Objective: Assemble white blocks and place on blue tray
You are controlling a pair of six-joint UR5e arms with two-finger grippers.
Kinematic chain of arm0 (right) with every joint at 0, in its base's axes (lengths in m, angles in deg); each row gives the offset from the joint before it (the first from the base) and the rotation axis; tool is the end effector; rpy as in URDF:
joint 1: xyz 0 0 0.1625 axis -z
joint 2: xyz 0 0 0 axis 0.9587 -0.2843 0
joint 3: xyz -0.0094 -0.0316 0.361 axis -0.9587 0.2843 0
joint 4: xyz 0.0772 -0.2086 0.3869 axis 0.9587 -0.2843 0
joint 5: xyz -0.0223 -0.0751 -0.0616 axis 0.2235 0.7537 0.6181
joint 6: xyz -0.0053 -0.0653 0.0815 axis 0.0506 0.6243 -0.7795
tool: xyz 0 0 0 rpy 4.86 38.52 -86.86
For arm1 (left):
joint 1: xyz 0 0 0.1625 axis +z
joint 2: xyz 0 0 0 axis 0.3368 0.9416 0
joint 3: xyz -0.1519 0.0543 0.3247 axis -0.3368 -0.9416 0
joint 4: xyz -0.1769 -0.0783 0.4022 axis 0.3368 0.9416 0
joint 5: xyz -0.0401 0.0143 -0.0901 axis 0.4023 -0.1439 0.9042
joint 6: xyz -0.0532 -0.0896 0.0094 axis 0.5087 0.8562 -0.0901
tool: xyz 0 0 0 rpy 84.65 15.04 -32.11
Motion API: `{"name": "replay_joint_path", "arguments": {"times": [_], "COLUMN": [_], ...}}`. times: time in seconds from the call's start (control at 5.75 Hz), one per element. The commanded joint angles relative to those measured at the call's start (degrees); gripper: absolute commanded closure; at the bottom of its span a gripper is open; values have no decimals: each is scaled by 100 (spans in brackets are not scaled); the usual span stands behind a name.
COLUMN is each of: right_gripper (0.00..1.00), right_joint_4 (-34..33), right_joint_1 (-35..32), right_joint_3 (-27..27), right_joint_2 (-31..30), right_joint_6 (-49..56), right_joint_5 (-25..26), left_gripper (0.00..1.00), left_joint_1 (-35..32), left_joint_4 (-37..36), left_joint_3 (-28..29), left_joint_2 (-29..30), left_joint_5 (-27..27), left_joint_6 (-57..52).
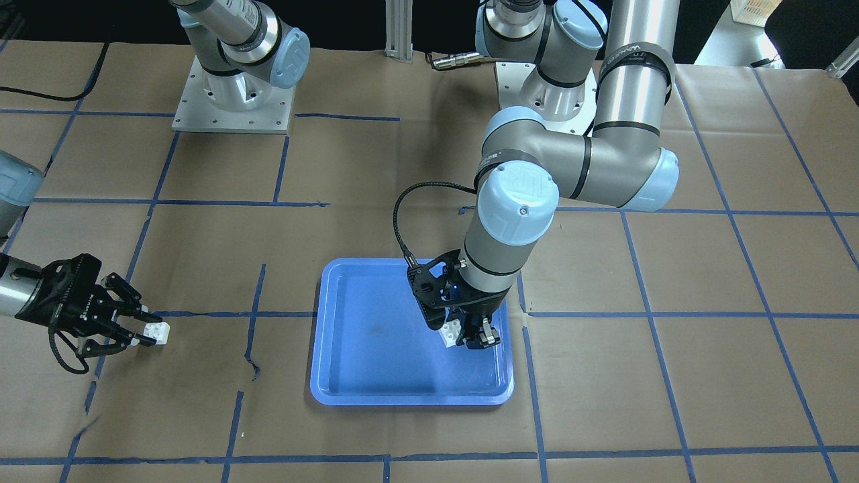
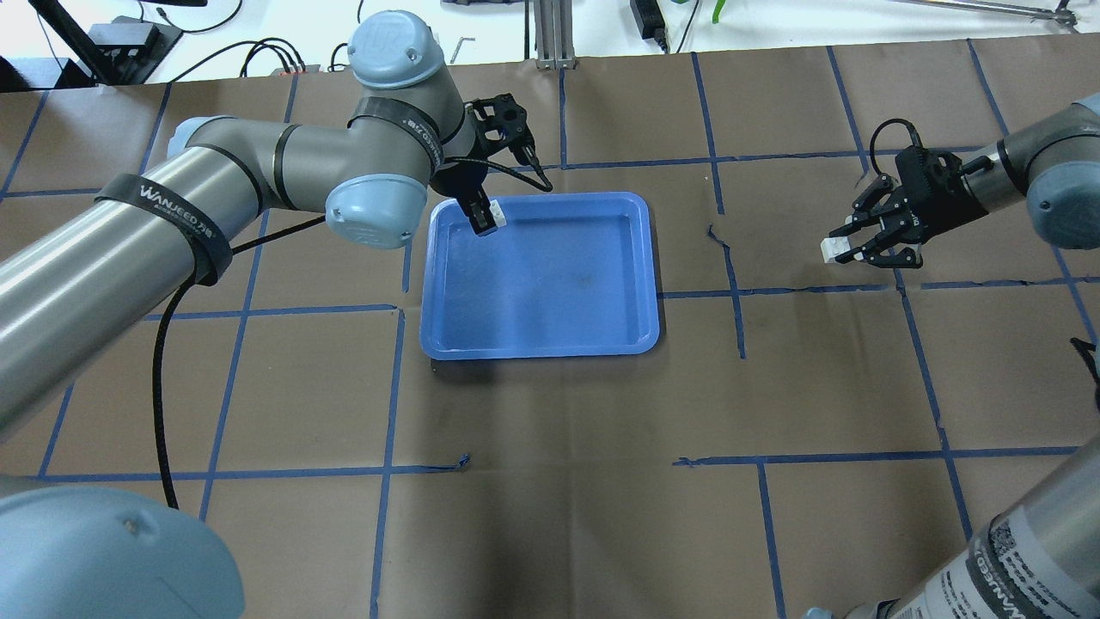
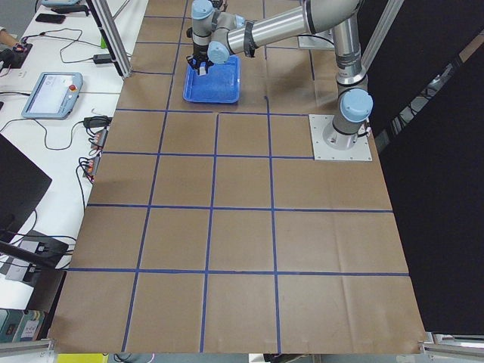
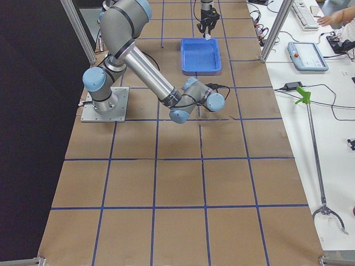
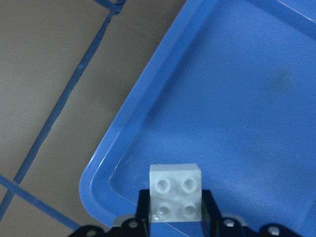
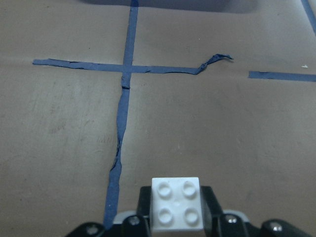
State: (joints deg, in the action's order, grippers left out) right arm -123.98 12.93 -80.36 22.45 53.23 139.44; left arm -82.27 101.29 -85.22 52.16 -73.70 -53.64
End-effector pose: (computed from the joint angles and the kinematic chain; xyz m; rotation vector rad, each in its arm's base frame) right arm -0.1173 -0.5951 0.1113 -1.9344 1.8262 -0.6972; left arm -0.2711 -0.5999 0.1948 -1.9077 -2.4639 0.1968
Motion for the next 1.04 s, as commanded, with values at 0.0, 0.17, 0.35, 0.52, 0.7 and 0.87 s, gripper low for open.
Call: {"name": "replay_joint_path", "arguments": {"times": [0.0,0.17,0.35,0.52,0.7,0.87], "right_gripper": [81,82,83,83,83,83], "right_joint_4": [91,100,126,205,171,127], "right_joint_1": [-53,-228,-360,-379,-379,-379], "right_joint_3": [-35,-70,-79,-105,-340,-404], "right_joint_2": [-402,-516,-657,-728,-746,-746], "right_joint_6": [-48,-66,-249,-286,-269,-277], "right_joint_5": [-95,-95,-95,-95,-121,-226], "left_gripper": [99,99,99,98,16,0], "left_joint_1": [-377,-396,-396,-405,-405,-396], "left_joint_4": [-25,-417,-848,-991,-984,-897], "left_joint_3": [-423,-609,-741,-760,-751,-742], "left_joint_2": [53,253,473,493,545,371], "left_joint_5": [18,18,36,158,141,106], "left_joint_6": [-988,-1041,-1024,-998,-980,-1067]}}
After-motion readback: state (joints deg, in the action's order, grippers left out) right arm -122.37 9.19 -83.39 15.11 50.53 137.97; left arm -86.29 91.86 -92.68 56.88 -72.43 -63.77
